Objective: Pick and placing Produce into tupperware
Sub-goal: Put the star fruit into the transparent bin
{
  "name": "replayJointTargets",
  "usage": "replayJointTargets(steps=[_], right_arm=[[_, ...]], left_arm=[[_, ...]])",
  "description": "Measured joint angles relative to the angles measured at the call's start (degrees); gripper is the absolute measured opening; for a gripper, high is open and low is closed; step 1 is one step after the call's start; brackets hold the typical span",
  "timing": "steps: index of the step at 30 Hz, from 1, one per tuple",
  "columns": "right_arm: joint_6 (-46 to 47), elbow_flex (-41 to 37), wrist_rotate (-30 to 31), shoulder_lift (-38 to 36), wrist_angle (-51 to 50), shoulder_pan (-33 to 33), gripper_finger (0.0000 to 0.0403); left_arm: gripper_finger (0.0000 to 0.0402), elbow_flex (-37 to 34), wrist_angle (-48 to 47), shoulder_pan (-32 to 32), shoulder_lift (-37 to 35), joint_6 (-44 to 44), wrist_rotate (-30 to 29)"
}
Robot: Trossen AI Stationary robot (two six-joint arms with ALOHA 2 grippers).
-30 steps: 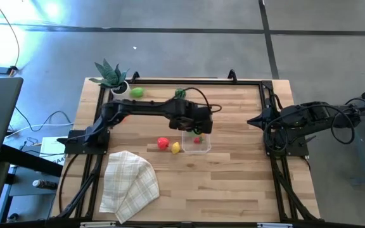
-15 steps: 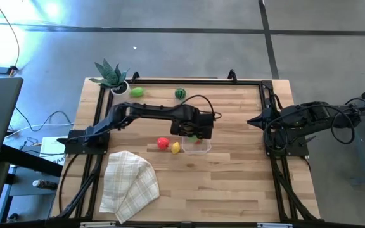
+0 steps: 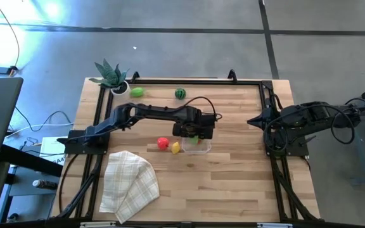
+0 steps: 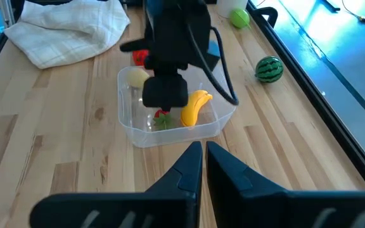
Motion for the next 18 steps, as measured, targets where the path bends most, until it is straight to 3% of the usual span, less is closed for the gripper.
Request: replayJointTargets(steps=[12,18], right_arm=[[0.0,0.0,0.0,0.0,0.0,0.0,0.0011],[0.0,0.0,0.0,0.0,0.0,0.0,0.0011]], left_arm=[[0.0217,-0.1,-0.3,0.4,0.2,0.4,-1.3],[0.0201,-0.1,-0.3,0.3,0.3,-0.1,-1.4]])
